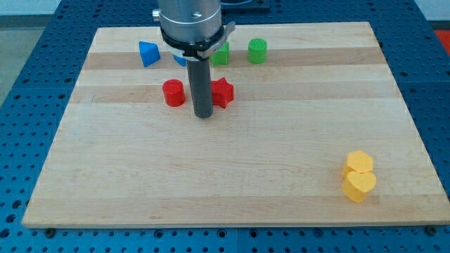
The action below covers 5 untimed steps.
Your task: Adjust the red star at the bottom of the green star
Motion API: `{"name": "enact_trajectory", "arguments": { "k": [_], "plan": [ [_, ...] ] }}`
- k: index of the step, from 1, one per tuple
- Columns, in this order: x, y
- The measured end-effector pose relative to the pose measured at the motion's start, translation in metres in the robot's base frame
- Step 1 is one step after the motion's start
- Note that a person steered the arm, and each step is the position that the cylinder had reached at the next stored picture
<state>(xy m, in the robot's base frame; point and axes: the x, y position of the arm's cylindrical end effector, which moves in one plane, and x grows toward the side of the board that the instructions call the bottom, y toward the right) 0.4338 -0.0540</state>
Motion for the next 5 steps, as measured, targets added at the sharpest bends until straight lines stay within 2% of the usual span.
{"name": "enact_trajectory", "arguments": {
  "k": [3, 4, 5],
  "plan": [
    [-0.024, 0.023],
    [-0.022, 0.019],
    [0.003, 0.018]
  ]
}}
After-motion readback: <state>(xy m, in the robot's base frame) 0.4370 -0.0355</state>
